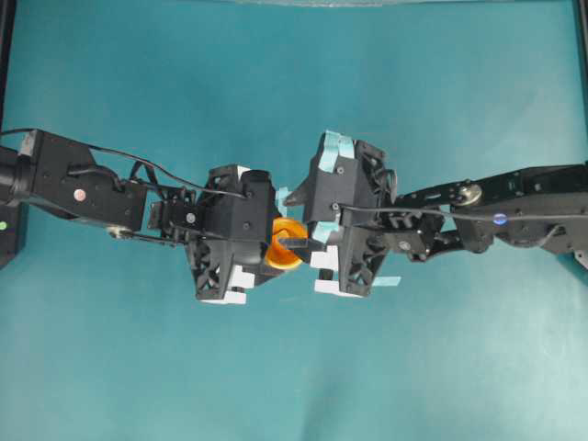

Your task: Hold the block with right arm and the cup with left arm, then put the block into the cup.

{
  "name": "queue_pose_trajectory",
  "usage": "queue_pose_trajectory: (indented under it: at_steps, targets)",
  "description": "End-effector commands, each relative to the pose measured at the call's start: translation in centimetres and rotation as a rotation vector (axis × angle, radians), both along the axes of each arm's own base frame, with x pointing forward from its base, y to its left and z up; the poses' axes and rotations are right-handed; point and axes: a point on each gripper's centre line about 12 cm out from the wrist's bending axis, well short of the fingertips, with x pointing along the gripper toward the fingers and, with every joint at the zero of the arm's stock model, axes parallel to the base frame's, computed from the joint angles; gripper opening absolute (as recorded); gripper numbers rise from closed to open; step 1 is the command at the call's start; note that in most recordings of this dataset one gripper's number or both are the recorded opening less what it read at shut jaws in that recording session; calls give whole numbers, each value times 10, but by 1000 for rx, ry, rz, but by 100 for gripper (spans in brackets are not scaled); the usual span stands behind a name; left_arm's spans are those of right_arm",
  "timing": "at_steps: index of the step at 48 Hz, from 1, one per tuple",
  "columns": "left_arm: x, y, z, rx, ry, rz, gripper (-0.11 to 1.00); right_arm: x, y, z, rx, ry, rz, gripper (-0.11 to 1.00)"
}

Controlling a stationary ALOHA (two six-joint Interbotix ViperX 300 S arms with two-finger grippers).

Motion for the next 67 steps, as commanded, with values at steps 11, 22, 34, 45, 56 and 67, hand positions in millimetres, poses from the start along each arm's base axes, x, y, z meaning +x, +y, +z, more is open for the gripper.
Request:
queue_pose_trajectory:
  at_steps: [11, 22, 34, 45, 56, 67]
  targets:
    - [0, 1, 9, -2, -24, 2, 64, 5, 0, 22, -4, -50, -3, 60]
    - [-1, 1, 8, -1, -12, 2, 64, 5, -1, 22, -7, -44, -11, 60]
    - [-1, 1, 9, -1, -14, 2, 64, 5, -2, 21, -10, -40, -15, 60]
    - [-1, 1, 9, -3, -14, 4, 64, 4, -3, 21, -15, -32, -24, 60]
    - [-1, 1, 8, -2, -12, 3, 64, 2, -6, 19, -29, -8, -48, 60]
    - [-1, 1, 8, -2, -12, 3, 64, 2, -8, 18, -36, -1, -56, 60]
